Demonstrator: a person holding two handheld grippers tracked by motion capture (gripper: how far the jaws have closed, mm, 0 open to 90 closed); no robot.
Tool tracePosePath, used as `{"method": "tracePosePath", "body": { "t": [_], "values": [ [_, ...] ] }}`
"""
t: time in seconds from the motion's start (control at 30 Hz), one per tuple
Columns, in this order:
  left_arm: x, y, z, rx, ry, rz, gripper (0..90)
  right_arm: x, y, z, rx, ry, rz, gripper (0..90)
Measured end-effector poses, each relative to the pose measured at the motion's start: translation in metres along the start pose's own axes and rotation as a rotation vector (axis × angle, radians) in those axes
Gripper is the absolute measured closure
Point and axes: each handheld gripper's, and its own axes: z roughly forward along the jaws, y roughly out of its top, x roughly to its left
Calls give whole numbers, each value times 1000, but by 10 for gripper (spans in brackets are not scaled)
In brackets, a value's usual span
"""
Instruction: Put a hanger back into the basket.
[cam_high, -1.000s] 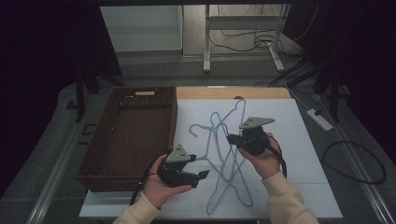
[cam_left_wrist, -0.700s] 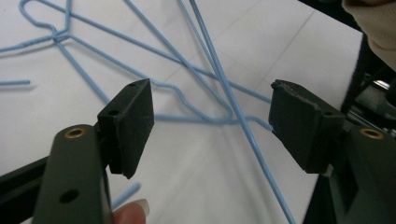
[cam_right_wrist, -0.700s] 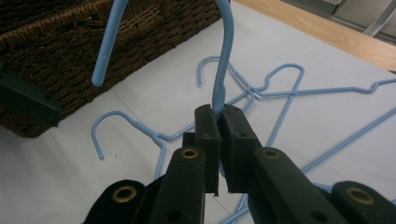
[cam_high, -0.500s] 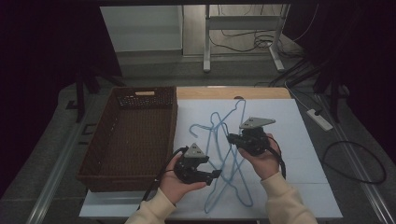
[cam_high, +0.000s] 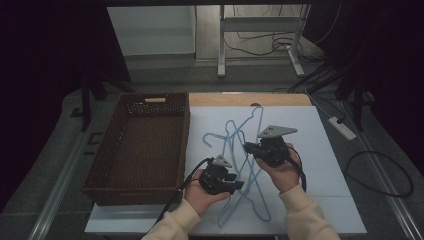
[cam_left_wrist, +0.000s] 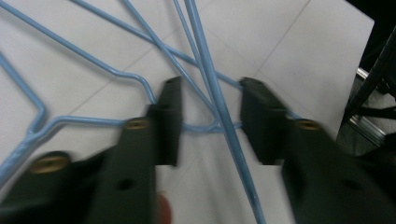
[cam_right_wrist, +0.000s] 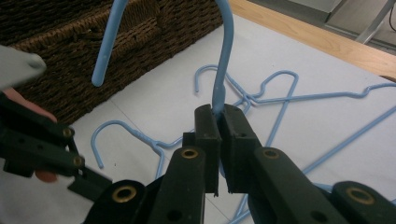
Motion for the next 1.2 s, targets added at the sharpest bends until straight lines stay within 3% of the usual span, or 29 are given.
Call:
{"method": "tracePosePath", "body": {
  "t": [0.1,0.37,0.5,0.53,0.6,0.7,0.97,1.2],
  "values": [
    [0,0,0,0,-4,-2,784,0,0,0,-2,-1,-2,861],
    [8,-2,-6,-47,38,-60,861,-4,-3,-9,-39,4,0,836],
    [9,-1,-12,-83,46,-63,863,-8,-10,-19,-87,10,14,711],
    [9,-1,-13,-88,46,-61,863,-8,-14,-24,-112,16,5,608],
    [8,-1,-16,-106,44,-61,863,-8,-16,-26,-119,13,-3,569],
    [6,-1,-20,-126,40,-58,863,-10,-35,-39,-184,2,-4,437],
    [7,0,-36,-155,35,-44,863,-22,-72,-53,-193,-7,9,346],
    [8,4,-55,-208,29,-47,863,-27,-83,-57,-176,-10,7,323]
  ]
}}
